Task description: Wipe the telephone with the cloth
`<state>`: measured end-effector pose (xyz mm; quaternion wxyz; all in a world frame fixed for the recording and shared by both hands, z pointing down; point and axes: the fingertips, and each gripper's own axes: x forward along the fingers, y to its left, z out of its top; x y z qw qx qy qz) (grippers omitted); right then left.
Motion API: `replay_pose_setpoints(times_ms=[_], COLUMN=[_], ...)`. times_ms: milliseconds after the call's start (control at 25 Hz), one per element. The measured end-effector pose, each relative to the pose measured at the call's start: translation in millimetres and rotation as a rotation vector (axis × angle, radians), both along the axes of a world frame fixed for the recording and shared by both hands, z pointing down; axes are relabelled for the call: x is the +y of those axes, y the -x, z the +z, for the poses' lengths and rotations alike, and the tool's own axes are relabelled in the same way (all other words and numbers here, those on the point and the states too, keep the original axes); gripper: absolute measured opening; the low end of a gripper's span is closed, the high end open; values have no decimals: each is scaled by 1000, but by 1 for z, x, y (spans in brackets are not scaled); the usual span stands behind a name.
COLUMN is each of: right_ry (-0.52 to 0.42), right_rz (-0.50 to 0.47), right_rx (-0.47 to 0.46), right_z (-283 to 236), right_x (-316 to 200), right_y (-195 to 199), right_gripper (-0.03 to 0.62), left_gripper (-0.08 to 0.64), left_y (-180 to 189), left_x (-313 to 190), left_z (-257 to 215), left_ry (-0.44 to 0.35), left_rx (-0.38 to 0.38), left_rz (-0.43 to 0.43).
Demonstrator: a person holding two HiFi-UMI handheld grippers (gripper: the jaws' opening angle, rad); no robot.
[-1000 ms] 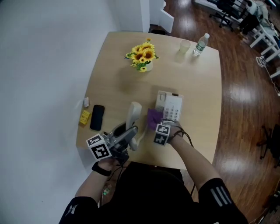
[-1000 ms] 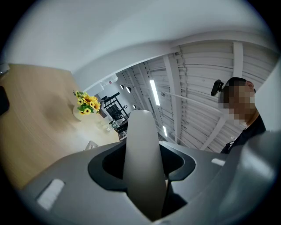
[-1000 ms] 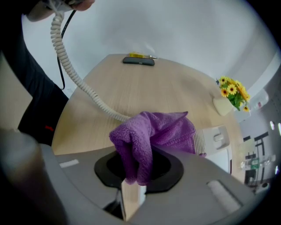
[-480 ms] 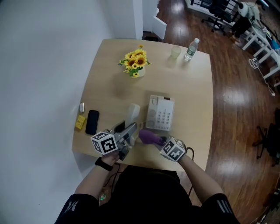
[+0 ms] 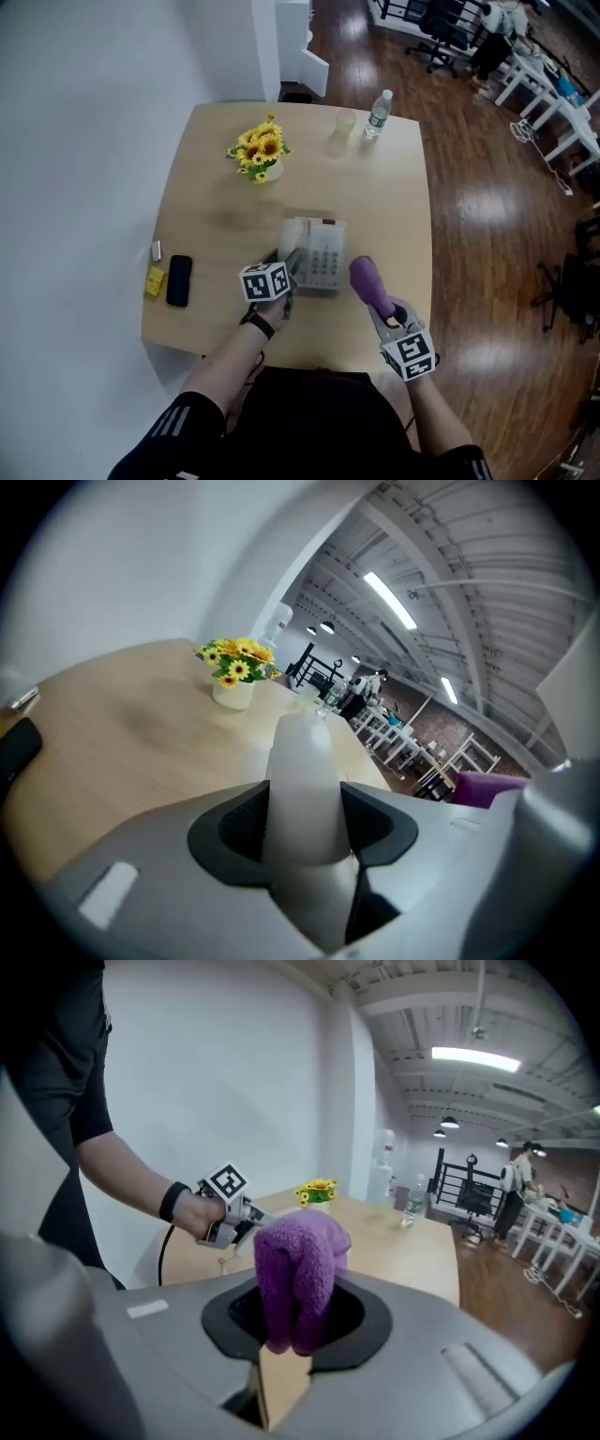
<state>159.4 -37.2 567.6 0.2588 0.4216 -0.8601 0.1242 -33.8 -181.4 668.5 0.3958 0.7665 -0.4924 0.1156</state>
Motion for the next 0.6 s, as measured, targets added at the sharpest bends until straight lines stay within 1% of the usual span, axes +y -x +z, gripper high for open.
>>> replay_pose_setpoints(times_ms=[160, 320, 480, 600], right_ry=[-4, 5, -8, -12], right_rz=[26, 26, -2, -17], right_rx=[18, 32, 54, 50], right_z=[2, 4, 2, 1], right_x=[10, 17, 19, 17], right_y=[-23, -31, -28, -22], right_gripper=[74, 74, 74, 74], left_gripper=[206, 206, 207, 209], left_y=[-18, -27, -33, -36], left_x=[-11, -20, -23, -23], left_z=[24, 37, 55, 64], left_ry=[36, 46, 79, 102], left_rx=[-92, -187, -238, -269], left_rz=[-24, -18, -33, -35])
